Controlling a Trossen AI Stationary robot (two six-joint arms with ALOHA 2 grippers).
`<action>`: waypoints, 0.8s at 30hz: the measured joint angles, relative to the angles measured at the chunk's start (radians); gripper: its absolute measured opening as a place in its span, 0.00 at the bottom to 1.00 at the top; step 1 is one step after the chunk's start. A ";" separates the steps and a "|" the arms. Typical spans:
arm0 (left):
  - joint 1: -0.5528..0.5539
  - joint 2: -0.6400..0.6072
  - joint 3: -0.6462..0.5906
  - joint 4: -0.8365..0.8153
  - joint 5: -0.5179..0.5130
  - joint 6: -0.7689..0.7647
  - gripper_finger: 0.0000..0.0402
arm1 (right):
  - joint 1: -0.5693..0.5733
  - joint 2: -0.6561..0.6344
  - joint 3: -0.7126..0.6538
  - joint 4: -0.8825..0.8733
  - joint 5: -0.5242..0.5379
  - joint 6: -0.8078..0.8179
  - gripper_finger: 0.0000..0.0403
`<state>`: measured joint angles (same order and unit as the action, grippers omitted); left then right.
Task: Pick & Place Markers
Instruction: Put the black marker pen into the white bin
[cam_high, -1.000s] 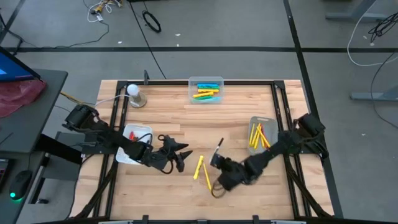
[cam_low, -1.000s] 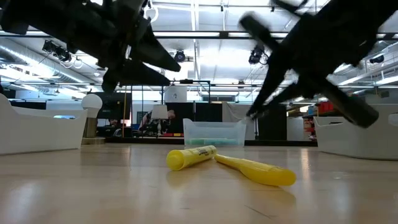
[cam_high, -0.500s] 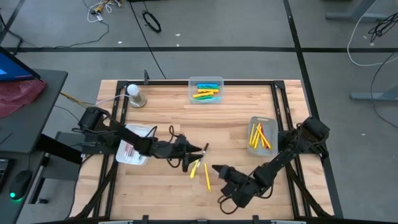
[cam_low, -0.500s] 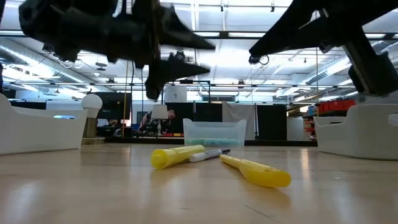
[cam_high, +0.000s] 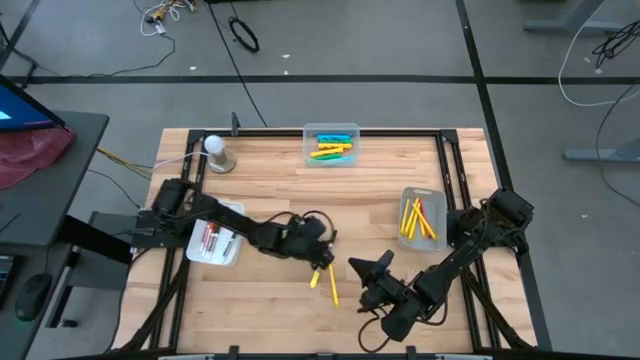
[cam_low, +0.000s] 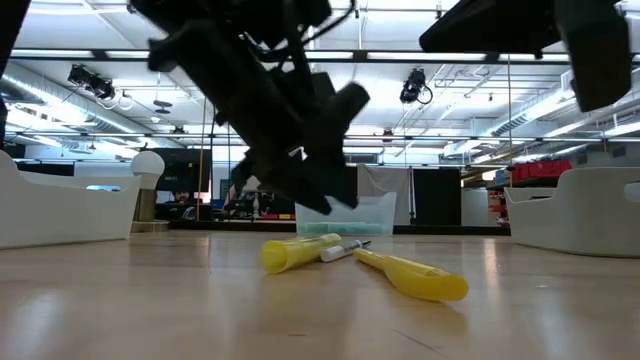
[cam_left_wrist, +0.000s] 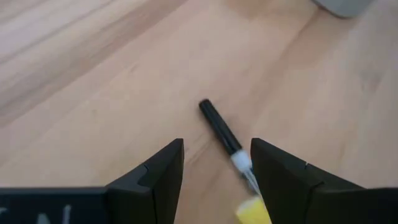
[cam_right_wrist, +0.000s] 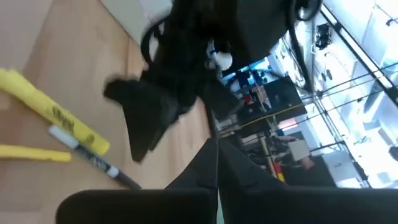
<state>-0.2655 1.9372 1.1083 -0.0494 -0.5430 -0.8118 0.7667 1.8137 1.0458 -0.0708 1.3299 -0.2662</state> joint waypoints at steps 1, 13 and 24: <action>0.007 0.014 0.029 -0.025 0.008 -0.012 0.48 | 0.005 0.000 0.000 0.000 0.002 0.014 0.00; 0.034 0.163 0.149 0.020 0.084 0.044 0.47 | 0.040 0.000 0.000 0.004 0.077 0.108 0.00; 0.062 0.198 0.150 0.048 0.089 0.066 0.27 | 0.040 0.000 0.000 -0.007 0.076 0.153 0.00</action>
<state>-0.2035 2.1357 1.2583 -0.0014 -0.4543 -0.7461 0.8066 1.8137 1.0458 -0.0780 1.4059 -0.1127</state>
